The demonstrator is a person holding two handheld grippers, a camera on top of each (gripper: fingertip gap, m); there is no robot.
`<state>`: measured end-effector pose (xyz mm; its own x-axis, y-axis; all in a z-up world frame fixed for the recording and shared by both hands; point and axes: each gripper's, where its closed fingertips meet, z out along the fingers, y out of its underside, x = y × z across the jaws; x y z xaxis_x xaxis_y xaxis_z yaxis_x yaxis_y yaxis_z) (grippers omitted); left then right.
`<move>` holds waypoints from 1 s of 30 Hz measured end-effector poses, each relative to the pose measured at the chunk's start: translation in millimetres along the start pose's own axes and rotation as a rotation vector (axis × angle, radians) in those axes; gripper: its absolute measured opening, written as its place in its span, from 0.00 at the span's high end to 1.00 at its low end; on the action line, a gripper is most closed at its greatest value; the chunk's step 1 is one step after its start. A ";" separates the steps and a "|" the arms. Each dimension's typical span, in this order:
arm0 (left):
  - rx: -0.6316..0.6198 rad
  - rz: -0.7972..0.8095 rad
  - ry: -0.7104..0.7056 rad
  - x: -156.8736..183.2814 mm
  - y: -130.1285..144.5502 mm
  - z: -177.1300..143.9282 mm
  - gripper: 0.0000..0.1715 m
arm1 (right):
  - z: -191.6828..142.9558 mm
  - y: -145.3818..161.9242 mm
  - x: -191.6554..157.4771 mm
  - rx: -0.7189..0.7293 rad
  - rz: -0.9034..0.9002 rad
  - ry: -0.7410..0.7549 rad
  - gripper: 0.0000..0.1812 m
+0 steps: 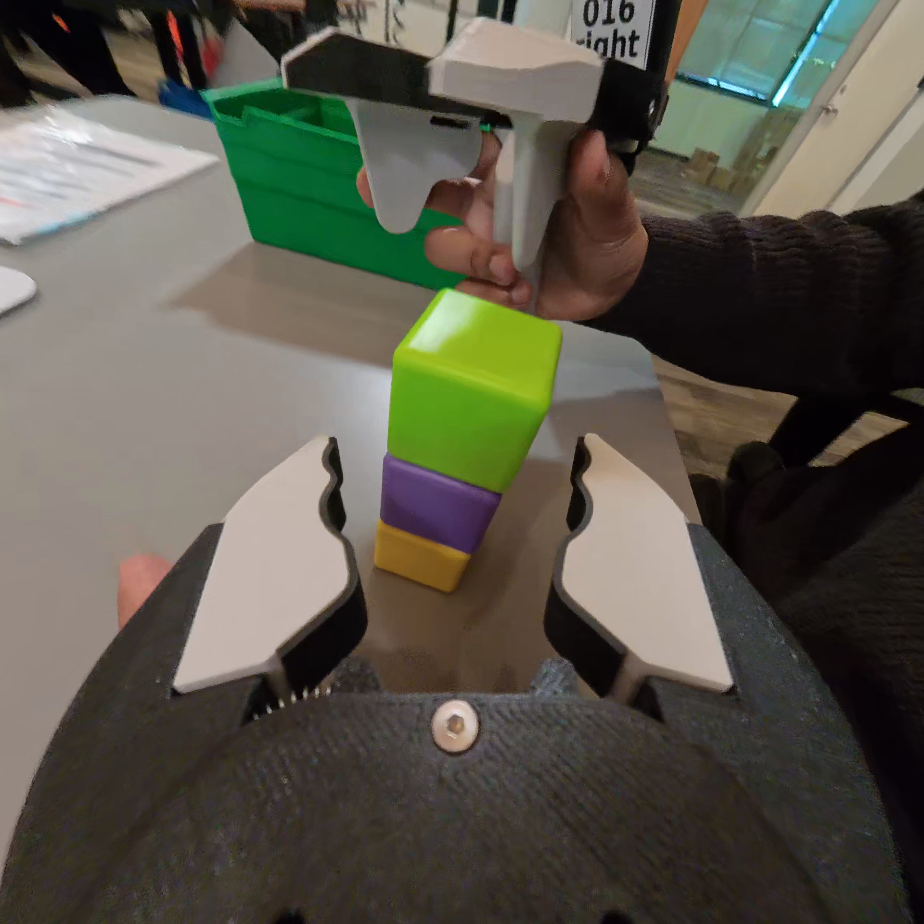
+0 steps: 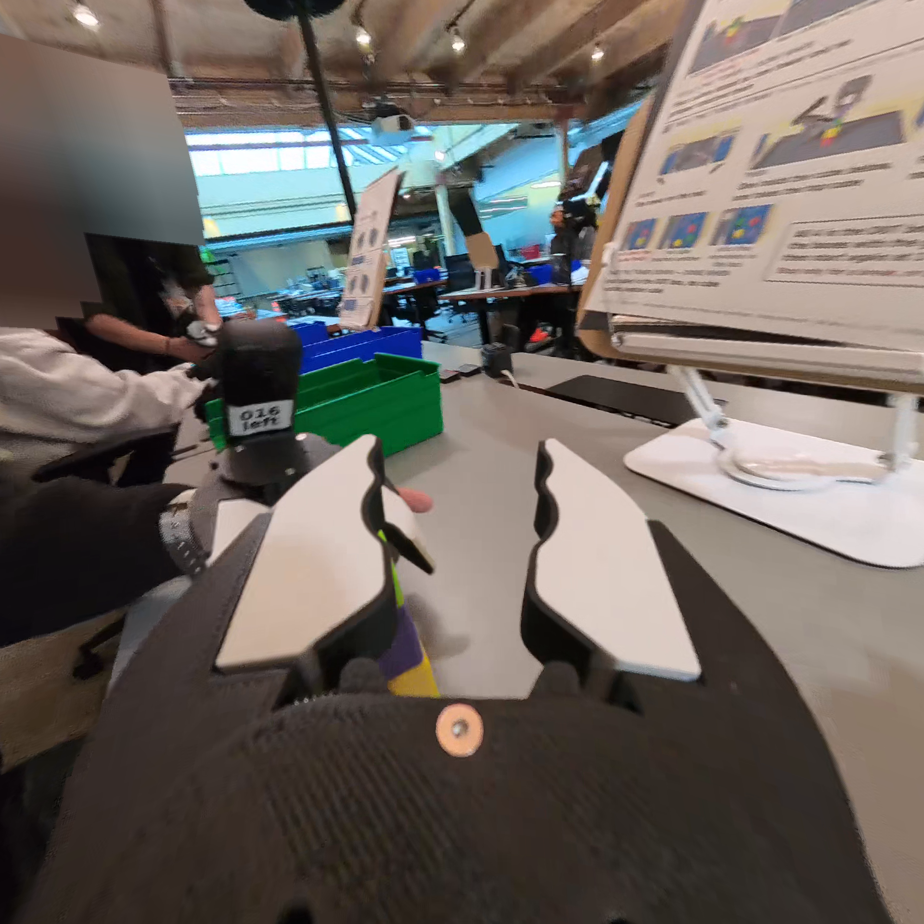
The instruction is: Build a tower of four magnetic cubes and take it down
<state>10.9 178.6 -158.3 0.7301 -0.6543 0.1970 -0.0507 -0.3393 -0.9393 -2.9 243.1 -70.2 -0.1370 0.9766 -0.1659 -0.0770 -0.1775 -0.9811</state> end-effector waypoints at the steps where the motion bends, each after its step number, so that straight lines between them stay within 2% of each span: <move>1: -0.025 -0.014 0.019 0.8 3.3 0.3 0.50 | 0.1 5.7 -3.0 -0.010 -0.003 -0.031 0.68; 3: -0.048 -0.021 0.036 1.6 7.2 1.8 0.51 | -2.4 16.3 -4.6 -0.047 0.000 -0.076 0.69; 6: -0.062 0.017 0.013 -0.4 11.8 5.4 0.51 | -9.2 13.1 -0.3 -0.007 0.047 -0.112 0.69; 13: -0.059 0.035 -0.015 -5.4 11.7 6.1 0.52 | -15.9 15.3 7.0 0.005 0.142 -0.168 0.62; 22: -0.097 0.054 -0.035 -11.9 16.5 3.3 0.53 | -7.6 47.5 -16.7 -0.145 0.023 -0.230 0.59; 30: -0.166 0.089 0.018 -3.0 25.3 9.7 0.61 | -7.7 51.1 -38.2 -0.167 0.005 -0.293 0.60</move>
<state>14.0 178.5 -185.3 0.7055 -0.6982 0.1218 -0.2274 -0.3858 -0.8941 5.9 197.7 -114.8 -0.4166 0.8951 -0.1591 0.0836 -0.1365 -0.9871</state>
